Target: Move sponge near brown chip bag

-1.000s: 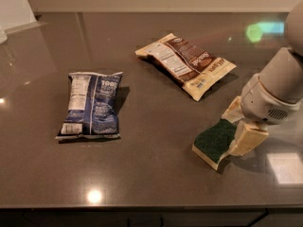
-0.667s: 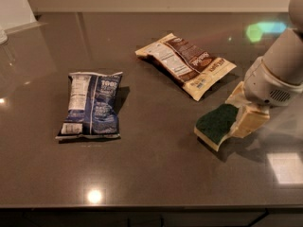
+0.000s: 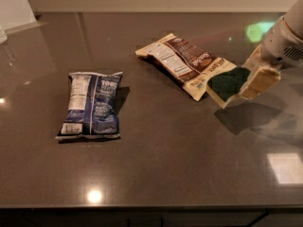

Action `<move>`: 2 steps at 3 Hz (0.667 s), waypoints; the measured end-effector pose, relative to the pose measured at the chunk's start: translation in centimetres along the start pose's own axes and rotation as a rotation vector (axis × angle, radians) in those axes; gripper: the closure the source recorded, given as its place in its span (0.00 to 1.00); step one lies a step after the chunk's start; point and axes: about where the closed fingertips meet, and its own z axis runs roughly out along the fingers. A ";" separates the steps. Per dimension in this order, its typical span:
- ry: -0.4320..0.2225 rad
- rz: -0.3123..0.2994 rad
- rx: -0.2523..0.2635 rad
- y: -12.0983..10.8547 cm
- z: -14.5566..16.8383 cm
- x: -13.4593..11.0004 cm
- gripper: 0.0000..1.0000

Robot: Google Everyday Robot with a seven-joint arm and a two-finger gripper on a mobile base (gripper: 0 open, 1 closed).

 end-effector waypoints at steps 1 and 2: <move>-0.025 0.064 0.035 -2.8 0.0 0.4 1.00; -0.048 0.105 0.066 -4.3 1.4 0.4 0.76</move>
Offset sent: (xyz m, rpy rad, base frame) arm 0.0564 -0.0188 -0.0217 0.0620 -0.0692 -0.1574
